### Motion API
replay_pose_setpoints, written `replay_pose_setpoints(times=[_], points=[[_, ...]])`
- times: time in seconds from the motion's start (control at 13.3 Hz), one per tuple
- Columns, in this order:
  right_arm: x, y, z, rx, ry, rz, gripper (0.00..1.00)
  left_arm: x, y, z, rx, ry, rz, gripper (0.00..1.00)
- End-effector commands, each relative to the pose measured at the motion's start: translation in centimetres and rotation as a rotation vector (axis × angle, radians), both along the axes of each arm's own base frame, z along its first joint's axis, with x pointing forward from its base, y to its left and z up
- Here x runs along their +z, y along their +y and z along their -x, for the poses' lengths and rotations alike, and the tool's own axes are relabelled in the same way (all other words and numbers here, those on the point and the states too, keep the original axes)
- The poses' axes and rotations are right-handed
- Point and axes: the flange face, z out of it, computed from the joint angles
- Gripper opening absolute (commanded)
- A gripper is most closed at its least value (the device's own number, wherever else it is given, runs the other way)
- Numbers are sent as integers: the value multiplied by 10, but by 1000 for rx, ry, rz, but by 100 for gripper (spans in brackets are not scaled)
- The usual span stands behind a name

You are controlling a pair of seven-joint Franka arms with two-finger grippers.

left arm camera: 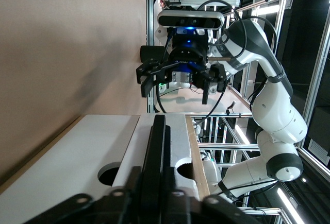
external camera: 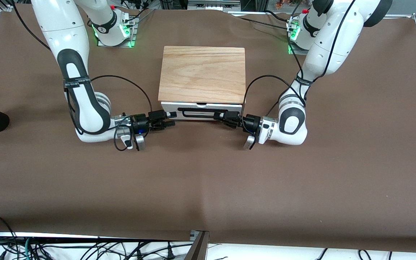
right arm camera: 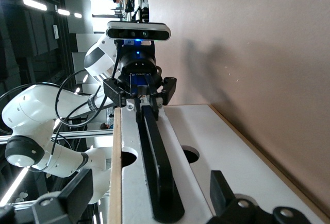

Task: Pull top drawer with both arms simultaneously
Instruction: 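Lower both grippers onto the black handle ends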

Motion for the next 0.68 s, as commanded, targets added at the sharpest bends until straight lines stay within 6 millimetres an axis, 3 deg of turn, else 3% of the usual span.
replay_pose_setpoints(times=[0.0,0.3,0.38,0.6], points=[[-10,18,10,22,1,-23,100,3,3,3,15,-15,18,1],[-17,35,24,28,30,-43,100,4,7,0,22,-11,18,0],[-18,35,26,28,35,-43,93,5,7,0,21,-10,20,0],[-18,36,31,54,-3,-77,45,5,9,-1,23,-14,20,0]])
